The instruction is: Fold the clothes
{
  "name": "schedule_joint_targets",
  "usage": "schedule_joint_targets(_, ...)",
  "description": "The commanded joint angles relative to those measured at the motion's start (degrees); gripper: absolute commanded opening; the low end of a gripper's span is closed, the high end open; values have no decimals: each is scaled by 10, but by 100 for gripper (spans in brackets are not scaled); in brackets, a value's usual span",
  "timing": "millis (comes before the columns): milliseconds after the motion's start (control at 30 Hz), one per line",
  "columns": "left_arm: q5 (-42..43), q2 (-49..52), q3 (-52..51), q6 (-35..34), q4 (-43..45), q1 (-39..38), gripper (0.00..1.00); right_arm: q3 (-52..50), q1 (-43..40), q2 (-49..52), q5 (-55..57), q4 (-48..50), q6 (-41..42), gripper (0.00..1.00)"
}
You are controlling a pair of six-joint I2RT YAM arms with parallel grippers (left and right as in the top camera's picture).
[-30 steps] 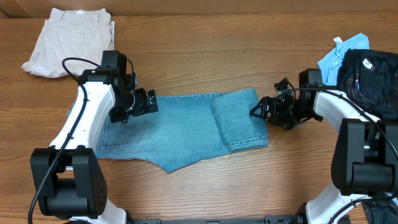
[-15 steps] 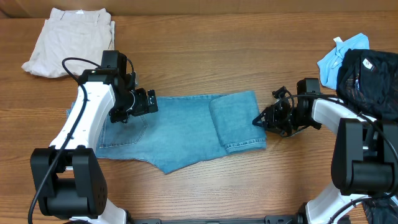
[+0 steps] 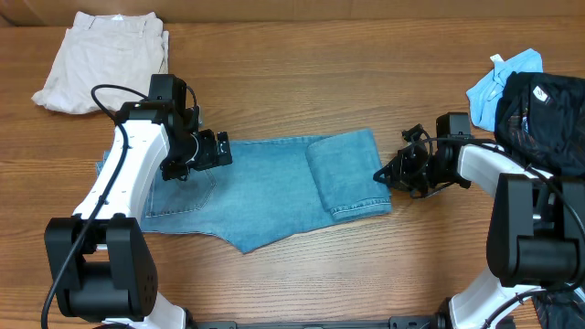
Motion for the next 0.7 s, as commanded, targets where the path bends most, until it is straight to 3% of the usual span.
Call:
schedule_joint_targets(0, 3, -3, -3, -2, 0, -2, 100, 43, -14, 0, 53, -19, 22, 4)
schedule_joint_targets(400, 3, -3, -3, -2, 3, -2, 100, 206, -27, -2, 209, -197, 22, 4)
schedule_joint_targets(667, 3, -3, -3, -2, 7, -2, 100, 228, 18, -55, 268, -223, 46, 4)
